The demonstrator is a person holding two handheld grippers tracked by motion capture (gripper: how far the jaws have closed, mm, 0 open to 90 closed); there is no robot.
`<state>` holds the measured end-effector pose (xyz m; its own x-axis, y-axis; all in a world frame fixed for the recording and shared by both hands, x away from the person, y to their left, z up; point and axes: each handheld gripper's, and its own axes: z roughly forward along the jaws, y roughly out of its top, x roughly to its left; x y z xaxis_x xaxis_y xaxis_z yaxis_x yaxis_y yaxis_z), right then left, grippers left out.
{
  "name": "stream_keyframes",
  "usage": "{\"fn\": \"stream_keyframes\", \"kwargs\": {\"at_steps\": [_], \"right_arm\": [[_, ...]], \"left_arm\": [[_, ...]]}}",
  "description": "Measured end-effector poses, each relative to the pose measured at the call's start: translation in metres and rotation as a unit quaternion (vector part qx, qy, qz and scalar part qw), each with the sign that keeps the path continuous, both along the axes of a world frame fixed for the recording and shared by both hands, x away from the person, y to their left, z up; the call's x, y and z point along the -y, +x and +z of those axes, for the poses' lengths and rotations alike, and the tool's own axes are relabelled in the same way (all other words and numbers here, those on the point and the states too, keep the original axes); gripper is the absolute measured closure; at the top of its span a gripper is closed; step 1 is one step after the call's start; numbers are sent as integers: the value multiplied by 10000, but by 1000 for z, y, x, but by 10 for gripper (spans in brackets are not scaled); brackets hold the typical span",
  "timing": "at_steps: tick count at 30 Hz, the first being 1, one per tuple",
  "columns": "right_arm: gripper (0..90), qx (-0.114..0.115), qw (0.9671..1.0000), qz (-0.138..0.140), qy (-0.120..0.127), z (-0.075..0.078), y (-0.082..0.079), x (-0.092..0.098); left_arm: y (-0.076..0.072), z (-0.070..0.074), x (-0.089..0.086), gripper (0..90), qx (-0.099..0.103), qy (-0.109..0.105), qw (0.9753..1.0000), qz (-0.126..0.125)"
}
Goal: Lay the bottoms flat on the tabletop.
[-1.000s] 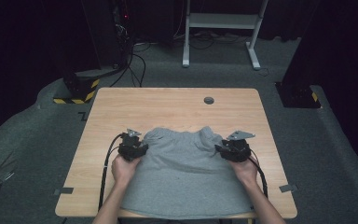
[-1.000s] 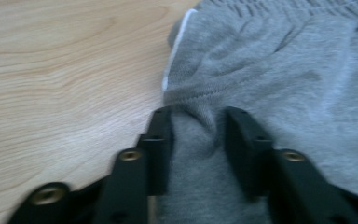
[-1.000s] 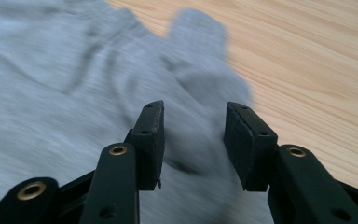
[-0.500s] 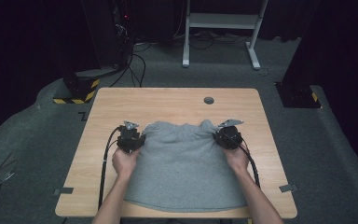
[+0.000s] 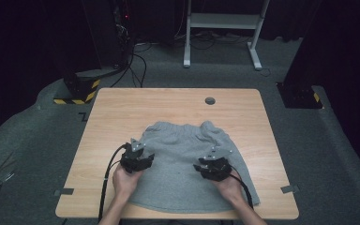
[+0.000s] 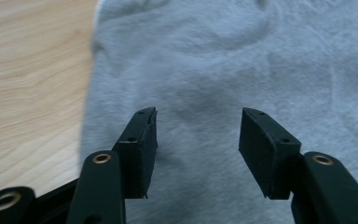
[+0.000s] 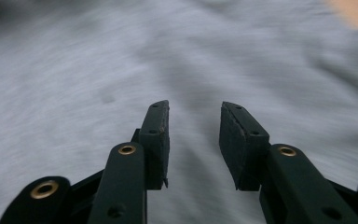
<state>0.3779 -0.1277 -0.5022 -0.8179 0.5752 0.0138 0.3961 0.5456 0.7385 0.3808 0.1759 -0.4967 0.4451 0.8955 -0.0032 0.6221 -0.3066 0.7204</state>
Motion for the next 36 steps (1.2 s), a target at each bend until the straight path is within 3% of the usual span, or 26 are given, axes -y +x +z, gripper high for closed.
{"fn": "stream_keyframes", "kwargs": {"at_steps": [4,5,10,14,16,18,19,21,22,24,27,30,33,36], "right_arm": [[619,-150,9991,275,-291,-12,2,-16],[634,-49,9989,315,-351,-15,-2,-17],[658,-69,9978,586,-288,-16,-20,-2],[620,-104,9966,718,-385,-13,-28,10],[598,27,9976,513,-460,-10,-25,13],[581,72,9996,152,-219,-7,-16,20],[568,56,9999,-64,-87,-6,-10,25],[559,-48,9990,-407,-175,-8,2,31],[557,-122,9984,-453,-313,-12,6,32],[564,-143,9987,-381,-310,-14,6,36],[564,-103,9985,-266,-458,-11,5,39],[566,84,9978,-602,-255,0,14,50],[574,109,9921,-1239,145,15,35,68],[589,109,9830,-1829,96,20,58,80]], "left_arm": [[2,-1,3,457,-29,-63,10000,-11],[2,-2,3,453,-42,-63,10000,4],[4,-3,0,441,-77,21,9999,63],[3,-10,1,435,-218,125,9997,47],[-1,-16,-1,436,-211,145,9997,55],[-7,-18,-4,457,-121,146,9998,75],[-9,-18,-5,490,-109,186,9997,75],[-13,-17,-7,560,-115,356,9993,9],[-15,-16,-7,578,-134,404,9991,-14],[-19,-15,-8,595,-191,440,9988,-29],[-21,-13,-9,576,-245,341,9991,-7],[-15,-11,-10,478,-152,181,9997,55],[-7,-7,-12,442,-52,3,9997,225],[2,-3,-16,441,-27,-142,9992,380]]}}
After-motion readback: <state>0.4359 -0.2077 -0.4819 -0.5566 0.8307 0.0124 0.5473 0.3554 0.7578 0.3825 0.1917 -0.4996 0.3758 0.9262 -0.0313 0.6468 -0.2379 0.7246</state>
